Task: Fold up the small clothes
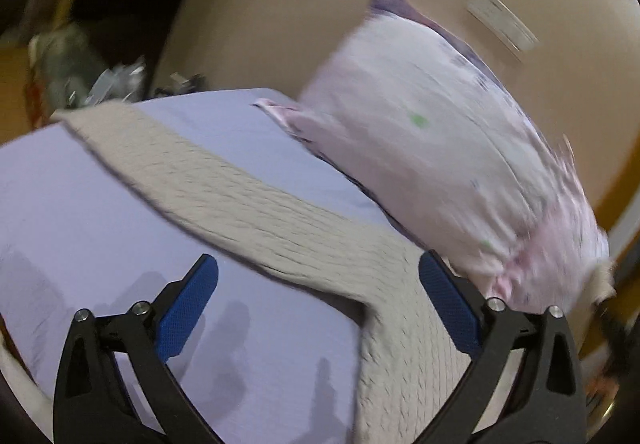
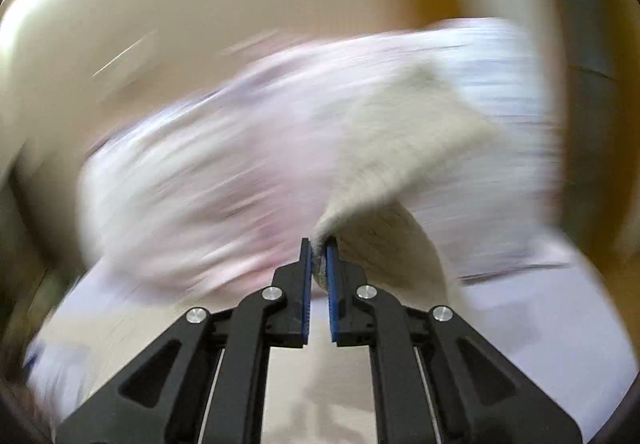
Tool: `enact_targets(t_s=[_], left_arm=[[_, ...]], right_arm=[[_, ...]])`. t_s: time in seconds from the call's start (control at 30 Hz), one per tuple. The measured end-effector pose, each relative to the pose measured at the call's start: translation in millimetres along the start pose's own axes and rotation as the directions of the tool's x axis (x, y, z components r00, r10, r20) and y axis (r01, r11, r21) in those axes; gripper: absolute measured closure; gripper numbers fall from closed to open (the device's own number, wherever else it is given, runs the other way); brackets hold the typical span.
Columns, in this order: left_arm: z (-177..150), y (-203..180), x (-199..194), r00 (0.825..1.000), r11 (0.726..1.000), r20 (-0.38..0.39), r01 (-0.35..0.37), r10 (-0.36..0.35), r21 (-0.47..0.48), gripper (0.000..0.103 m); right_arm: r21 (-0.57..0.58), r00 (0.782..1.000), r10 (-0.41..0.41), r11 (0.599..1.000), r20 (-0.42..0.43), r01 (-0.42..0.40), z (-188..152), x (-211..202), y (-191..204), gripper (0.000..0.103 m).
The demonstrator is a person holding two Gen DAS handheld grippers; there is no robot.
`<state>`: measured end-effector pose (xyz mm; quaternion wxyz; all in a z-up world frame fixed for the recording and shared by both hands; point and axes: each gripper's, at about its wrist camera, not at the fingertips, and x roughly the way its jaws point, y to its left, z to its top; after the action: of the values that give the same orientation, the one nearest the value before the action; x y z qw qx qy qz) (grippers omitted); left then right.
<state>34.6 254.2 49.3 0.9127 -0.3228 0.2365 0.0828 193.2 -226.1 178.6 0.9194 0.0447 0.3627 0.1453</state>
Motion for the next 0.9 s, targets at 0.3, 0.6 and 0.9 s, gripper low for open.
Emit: enact_targets(t_s=[0.3, 0.6, 0.9], left_arm=[[33.1, 90.7, 7.0, 0.996, 0.954, -0.037, -0.093, 0.086, -0.284, 0.023], [64.5, 170.5, 22.1, 0.989, 0.838, -0.026, -0.135, 0.143, -0.528, 0.063], [90.5, 189.3, 39.9, 0.98, 0.826, -0.053, -0.189, 0.19, -0.531, 0.095]], right_arm=[[-0.08, 0.99, 0.052, 0.995, -0.134, -0.063, -35.8, 28.3, 50.1, 0.033], [0.161, 0.985, -0.086, 0.981, -0.149, 0.11, -44.1, 0.2, -46.2, 0.03], [0.171, 0.987, -0.079, 0.98, -0.14, 0.102, -62.9, -11.9, -54.3, 0.026]])
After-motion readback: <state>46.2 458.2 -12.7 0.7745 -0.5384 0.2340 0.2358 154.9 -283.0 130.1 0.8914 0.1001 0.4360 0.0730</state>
